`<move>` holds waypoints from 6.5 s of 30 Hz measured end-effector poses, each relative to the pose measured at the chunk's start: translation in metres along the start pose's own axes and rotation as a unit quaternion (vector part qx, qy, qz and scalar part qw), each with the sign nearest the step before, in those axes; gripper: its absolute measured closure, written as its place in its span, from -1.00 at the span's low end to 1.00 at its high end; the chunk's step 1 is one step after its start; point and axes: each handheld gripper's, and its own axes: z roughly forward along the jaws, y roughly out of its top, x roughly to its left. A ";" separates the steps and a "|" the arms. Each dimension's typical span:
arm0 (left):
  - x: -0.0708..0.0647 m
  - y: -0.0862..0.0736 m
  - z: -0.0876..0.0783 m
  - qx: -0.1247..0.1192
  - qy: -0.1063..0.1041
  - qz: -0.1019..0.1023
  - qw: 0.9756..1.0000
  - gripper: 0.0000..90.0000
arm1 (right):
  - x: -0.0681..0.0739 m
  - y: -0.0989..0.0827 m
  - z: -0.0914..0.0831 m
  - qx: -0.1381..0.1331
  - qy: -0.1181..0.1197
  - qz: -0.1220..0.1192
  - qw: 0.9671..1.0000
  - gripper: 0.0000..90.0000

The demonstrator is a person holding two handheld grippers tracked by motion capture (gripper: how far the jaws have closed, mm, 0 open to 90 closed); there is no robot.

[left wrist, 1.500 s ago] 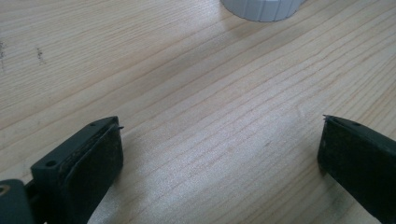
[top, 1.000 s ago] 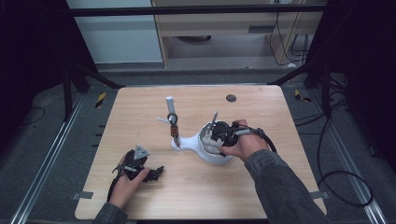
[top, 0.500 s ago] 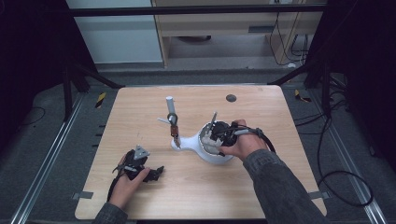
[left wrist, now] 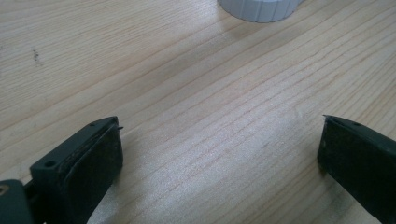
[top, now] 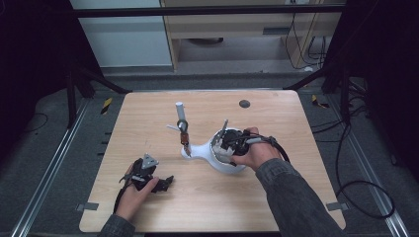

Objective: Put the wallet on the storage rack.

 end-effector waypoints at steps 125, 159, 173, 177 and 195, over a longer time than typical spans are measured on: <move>-0.001 0.000 0.000 0.002 -0.001 0.001 1.000 -1.00 | -0.051 -0.111 -0.028 -0.217 -0.022 0.216 0.952 -0.86; 0.000 0.000 0.000 0.002 -0.002 0.002 1.000 -1.00 | -0.041 -0.167 0.011 -0.241 -0.018 0.315 0.918 -0.89; 0.000 0.000 0.000 0.002 -0.003 0.002 1.000 -1.00 | -0.030 -0.183 0.037 -0.229 -0.006 0.334 0.914 -0.89; 0.000 0.000 0.000 0.002 -0.002 0.002 1.000 -1.00 | -0.029 -0.186 0.043 -0.226 0.000 0.342 0.912 -0.89; 0.000 0.000 0.000 0.002 -0.002 0.002 1.000 -1.00 | -0.022 -0.197 0.070 -0.201 -0.006 0.363 0.910 -0.88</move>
